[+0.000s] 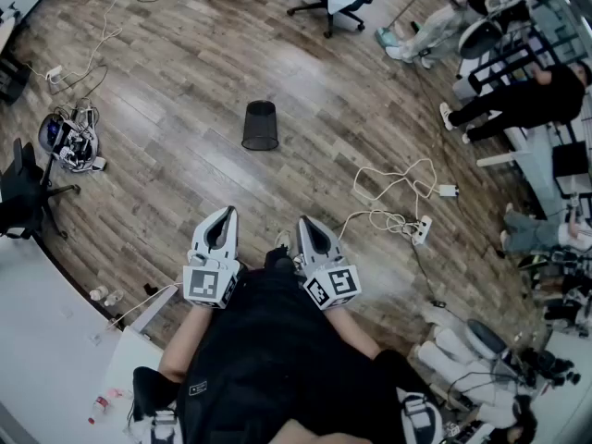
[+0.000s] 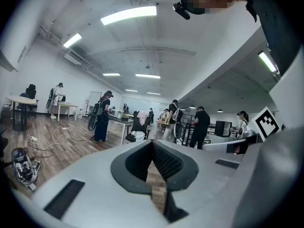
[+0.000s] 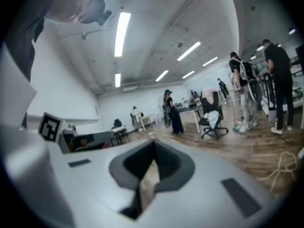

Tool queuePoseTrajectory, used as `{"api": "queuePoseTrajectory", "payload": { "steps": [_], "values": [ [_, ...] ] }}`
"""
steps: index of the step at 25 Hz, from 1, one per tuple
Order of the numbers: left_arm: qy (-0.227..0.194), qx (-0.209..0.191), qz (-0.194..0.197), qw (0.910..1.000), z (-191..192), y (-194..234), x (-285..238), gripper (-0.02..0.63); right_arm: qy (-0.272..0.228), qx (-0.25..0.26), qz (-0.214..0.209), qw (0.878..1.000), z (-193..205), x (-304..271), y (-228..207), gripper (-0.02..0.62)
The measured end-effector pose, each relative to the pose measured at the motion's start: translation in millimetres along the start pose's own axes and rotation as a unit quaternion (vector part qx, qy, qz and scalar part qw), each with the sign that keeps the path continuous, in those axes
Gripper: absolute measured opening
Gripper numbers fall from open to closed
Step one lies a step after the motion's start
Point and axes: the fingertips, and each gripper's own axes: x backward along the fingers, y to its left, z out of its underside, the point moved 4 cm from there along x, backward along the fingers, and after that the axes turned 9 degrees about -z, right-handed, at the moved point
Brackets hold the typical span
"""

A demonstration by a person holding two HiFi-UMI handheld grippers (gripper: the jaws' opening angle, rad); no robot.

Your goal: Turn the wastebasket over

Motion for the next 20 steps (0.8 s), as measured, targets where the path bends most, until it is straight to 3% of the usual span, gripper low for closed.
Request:
{"api": "queuePoseTrajectory", "payload": {
  "steps": [10, 20],
  "values": [
    [0.001, 0.0, -0.002, 1.0, 4.9, -1.7, 1.1, 0.035, -0.003, -0.006, -0.006, 1.0, 5.6, 1.6, -1.0, 0.032],
    [0.008, 0.0, -0.015, 0.9999, 15.3, -21.3, -11.5, 0.035, -0.003, -0.013, -0.01, 1.0, 4.6, 12.6, -33.4, 0.032]
  ]
}}
